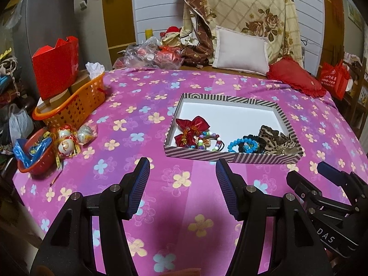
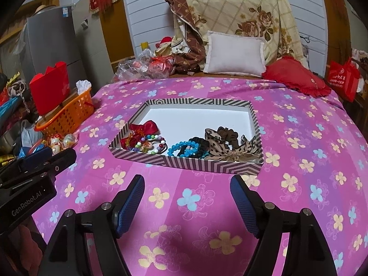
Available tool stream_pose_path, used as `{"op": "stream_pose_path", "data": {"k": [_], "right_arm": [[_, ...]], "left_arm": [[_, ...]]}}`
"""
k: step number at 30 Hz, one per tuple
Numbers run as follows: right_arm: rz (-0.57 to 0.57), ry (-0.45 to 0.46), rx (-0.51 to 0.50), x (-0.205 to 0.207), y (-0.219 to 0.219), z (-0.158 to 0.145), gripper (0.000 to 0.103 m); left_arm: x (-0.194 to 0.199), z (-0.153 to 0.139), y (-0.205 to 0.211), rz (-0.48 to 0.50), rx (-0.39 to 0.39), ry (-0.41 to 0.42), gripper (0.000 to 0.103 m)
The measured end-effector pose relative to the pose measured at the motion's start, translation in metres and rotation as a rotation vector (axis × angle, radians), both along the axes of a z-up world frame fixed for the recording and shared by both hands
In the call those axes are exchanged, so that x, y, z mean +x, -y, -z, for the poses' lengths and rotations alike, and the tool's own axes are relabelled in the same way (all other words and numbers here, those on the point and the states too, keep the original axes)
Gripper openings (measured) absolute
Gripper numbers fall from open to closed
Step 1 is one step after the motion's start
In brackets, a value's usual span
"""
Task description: Organize jewelry
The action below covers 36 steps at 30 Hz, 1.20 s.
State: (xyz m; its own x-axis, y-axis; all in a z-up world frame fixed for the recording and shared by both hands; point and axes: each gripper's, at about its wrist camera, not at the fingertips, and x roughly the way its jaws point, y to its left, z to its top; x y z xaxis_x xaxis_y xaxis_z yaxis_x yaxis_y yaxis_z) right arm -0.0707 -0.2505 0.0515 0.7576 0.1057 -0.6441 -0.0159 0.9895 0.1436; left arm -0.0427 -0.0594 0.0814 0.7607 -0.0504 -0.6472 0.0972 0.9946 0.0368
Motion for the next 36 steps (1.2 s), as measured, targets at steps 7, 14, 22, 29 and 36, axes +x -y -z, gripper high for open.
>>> {"op": "stream_pose_path", "data": {"k": [7,14,22,29,36], "right_arm": [[-0.002,-0.002,-0.004,0.002,0.000,0.000,0.075],[-0.001,-0.016,-0.003,0.008,0.000,0.004,0.075],[0.000,-0.019,-0.001,0.009,0.001,0.005,0.075],[-0.001,-0.030,0.002,0.014,0.002,0.008,0.075],[-0.001,-0.029,0.001,0.014,0.002,0.009,0.075]], "left_arm": [[0.001,0.000,0.001,-0.002,-0.001,-0.004,0.060],[0.003,0.001,0.001,0.001,0.004,-0.004,0.060],[0.008,0.003,0.002,0.005,0.009,-0.007,0.060],[0.010,0.005,0.004,0.006,0.011,-0.007,0.060],[0.010,0.007,0.006,0.008,0.018,-0.006,0.060]]}}
